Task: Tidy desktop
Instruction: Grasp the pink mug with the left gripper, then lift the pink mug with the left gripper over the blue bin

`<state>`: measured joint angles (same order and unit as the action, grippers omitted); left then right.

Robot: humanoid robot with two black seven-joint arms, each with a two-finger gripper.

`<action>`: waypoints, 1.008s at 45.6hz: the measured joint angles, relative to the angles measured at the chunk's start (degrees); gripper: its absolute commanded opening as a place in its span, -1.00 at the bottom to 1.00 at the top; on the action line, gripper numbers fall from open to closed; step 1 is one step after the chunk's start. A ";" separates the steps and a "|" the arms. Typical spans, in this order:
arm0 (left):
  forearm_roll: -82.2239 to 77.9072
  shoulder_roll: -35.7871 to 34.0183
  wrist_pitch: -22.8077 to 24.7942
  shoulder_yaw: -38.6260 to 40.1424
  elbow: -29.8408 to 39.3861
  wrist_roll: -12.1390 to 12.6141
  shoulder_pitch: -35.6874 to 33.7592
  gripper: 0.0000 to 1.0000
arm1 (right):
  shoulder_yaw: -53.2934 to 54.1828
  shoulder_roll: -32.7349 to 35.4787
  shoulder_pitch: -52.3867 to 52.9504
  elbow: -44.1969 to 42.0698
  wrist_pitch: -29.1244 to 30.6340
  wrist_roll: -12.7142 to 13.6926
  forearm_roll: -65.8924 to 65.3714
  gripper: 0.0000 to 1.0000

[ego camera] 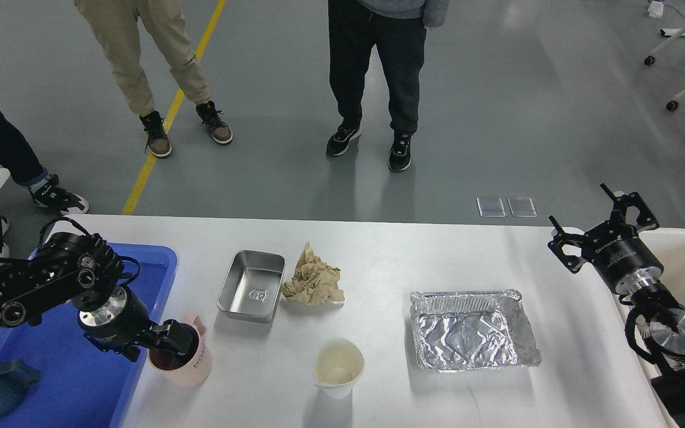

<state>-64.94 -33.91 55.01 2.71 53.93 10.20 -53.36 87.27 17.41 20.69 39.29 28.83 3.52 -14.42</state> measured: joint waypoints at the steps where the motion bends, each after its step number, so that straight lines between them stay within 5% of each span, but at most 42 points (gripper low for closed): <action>1: 0.00 0.08 0.00 0.00 -0.04 0.00 0.01 0.25 | 0.00 0.00 -0.04 0.00 0.00 0.00 0.00 1.00; 2: -0.01 0.14 0.00 0.00 -0.08 0.00 0.01 -0.19 | 0.00 0.00 -0.07 0.00 0.00 0.00 0.00 1.00; 3: -0.04 0.17 0.00 0.00 -0.10 0.00 0.01 -0.34 | 0.00 -0.01 -0.08 0.00 0.01 0.00 0.00 1.00; 12: 0.23 0.35 -0.02 0.15 -0.46 3.38 0.01 -0.42 | 0.00 -0.08 -0.12 0.00 0.04 0.00 0.00 1.00; 19: 0.28 0.93 -0.02 0.11 -0.97 4.78 0.08 -0.94 | 0.00 -0.15 -0.21 0.00 0.07 0.00 0.00 1.00; 46: 0.89 2.19 -0.02 0.80 -1.21 7.00 0.49 -1.00 | 0.00 -0.14 -0.74 0.00 0.17 0.00 0.02 1.00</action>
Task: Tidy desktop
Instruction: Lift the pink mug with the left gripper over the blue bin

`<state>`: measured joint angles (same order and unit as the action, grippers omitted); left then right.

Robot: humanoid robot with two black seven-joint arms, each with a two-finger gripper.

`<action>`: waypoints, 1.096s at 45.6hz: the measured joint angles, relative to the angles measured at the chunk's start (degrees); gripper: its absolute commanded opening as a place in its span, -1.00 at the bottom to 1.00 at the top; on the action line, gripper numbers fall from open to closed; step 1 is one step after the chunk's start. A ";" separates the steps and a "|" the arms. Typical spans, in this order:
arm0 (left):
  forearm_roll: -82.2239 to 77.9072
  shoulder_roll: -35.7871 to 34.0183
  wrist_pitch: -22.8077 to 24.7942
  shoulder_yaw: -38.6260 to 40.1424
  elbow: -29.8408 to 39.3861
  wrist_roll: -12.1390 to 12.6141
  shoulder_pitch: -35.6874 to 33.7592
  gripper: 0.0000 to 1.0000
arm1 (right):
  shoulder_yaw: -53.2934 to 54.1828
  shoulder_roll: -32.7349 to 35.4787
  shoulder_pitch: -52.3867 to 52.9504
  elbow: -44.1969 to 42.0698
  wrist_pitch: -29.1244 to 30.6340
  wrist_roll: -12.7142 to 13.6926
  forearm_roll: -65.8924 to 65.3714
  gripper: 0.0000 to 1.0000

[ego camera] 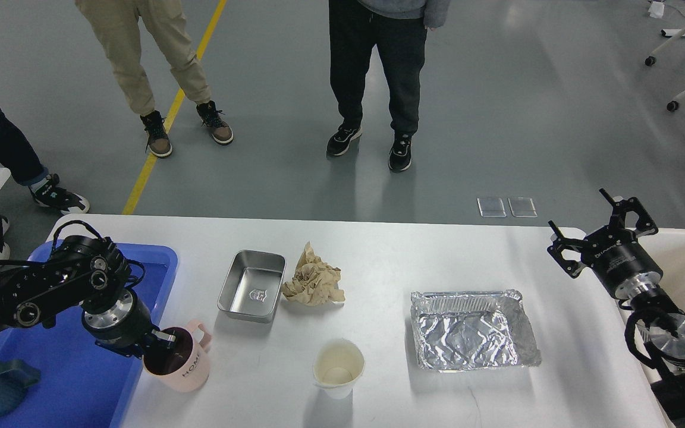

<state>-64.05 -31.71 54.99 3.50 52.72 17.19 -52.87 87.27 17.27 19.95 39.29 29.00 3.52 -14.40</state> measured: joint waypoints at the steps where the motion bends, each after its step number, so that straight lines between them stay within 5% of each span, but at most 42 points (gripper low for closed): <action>1: 0.09 -0.02 0.00 0.09 0.00 0.00 -0.07 -1.00 | 0.00 -0.01 0.00 0.00 0.00 0.00 0.00 1.00; 34: 14.05 -6.10 0.03 4.49 0.11 -0.07 -8.44 -1.00 | 0.00 0.57 -0.32 0.00 0.09 0.00 -0.01 1.00; 50: 26.05 -14.76 0.03 15.48 0.09 -0.14 -12.94 -1.00 | -0.09 1.21 -0.43 0.01 0.07 0.09 -0.01 1.00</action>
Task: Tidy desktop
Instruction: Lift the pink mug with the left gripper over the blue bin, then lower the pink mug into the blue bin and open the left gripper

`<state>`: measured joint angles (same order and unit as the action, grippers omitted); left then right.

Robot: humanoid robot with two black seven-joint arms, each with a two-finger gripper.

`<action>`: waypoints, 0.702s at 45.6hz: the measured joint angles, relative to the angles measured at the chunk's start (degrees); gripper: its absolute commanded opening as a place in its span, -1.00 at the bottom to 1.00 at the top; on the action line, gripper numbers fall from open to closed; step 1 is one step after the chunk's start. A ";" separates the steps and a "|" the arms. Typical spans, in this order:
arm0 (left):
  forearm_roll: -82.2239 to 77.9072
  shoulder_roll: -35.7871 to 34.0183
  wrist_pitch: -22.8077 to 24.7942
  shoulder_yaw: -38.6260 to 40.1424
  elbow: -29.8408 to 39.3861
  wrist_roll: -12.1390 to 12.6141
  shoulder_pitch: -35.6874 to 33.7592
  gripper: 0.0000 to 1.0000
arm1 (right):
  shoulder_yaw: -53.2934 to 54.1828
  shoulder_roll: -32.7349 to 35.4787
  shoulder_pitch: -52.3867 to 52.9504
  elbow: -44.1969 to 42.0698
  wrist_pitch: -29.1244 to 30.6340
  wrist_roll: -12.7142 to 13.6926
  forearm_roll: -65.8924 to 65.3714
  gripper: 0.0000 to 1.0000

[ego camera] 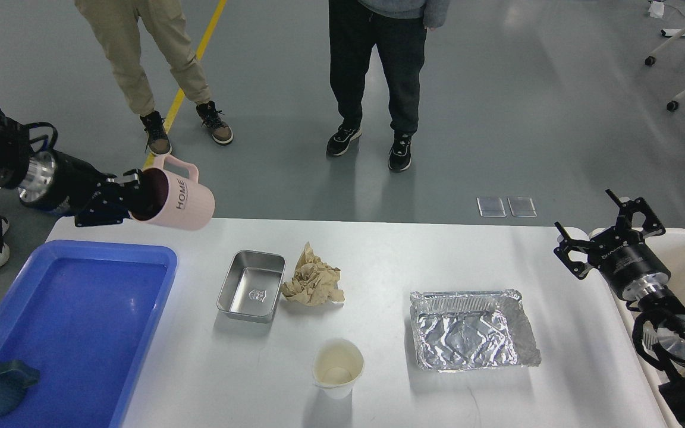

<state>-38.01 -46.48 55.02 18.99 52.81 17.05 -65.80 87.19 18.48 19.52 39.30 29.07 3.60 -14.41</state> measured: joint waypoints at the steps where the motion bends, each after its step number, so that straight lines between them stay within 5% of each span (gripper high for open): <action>1: 0.59 -0.50 0.00 0.75 0.00 0.00 -0.01 -1.00 | 0.00 0.05 -0.03 0.00 0.07 0.00 0.00 1.00; 16: 10.35 -4.08 -0.03 10.98 -3.63 0.07 3.55 -1.00 | 0.08 1.70 -0.18 0.38 0.78 0.01 -0.03 1.00; 32: 10.08 -6.32 -0.03 8.30 -3.93 2.92 5.79 -1.00 | 0.09 1.69 -0.08 2.23 0.06 0.01 -0.02 1.00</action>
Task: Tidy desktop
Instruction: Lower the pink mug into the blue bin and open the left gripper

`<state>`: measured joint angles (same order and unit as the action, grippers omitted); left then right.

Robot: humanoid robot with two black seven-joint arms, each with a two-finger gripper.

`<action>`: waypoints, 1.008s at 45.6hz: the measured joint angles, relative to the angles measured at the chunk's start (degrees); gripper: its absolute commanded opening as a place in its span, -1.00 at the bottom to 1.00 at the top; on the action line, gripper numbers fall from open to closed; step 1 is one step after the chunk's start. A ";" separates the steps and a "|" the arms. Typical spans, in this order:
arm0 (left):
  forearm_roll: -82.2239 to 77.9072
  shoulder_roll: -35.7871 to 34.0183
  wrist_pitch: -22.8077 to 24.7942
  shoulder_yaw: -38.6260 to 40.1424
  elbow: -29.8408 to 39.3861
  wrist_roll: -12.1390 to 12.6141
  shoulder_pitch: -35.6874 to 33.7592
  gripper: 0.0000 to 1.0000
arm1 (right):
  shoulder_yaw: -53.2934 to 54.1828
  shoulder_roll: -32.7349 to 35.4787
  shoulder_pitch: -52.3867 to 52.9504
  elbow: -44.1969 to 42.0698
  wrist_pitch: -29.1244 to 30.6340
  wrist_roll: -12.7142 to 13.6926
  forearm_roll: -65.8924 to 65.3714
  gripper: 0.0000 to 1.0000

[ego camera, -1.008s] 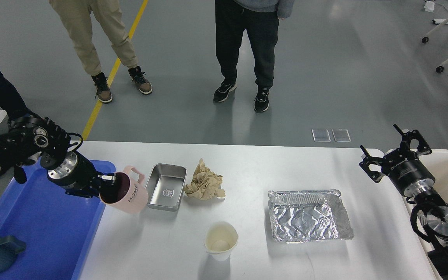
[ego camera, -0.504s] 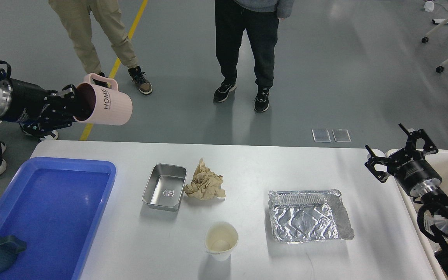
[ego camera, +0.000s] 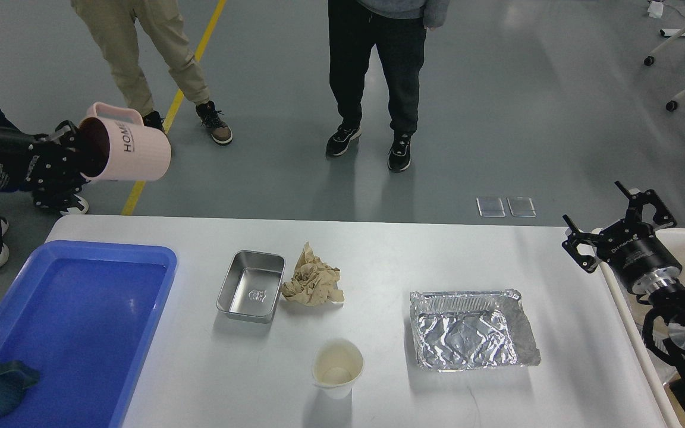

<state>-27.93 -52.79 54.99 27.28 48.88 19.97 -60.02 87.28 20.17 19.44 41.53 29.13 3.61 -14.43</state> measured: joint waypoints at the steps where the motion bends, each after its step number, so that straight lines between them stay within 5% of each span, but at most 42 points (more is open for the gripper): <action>1: -0.10 -0.62 0.00 -0.89 0.05 0.36 0.09 -1.00 | 0.00 -0.01 0.03 0.07 -0.05 0.00 0.00 1.00; 25: -18.33 -5.16 0.01 -13.34 0.79 3.73 -2.16 -1.00 | 0.00 -0.48 1.79 0.27 -0.48 0.00 0.02 1.00; 46: -26.78 8.73 0.01 -23.44 4.32 4.18 -2.76 -1.00 | 0.00 0.21 2.40 0.14 -0.48 0.00 0.02 1.00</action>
<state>-54.71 -44.07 55.00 3.84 53.21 24.16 -62.78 87.28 20.38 21.84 41.67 28.66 3.61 -14.41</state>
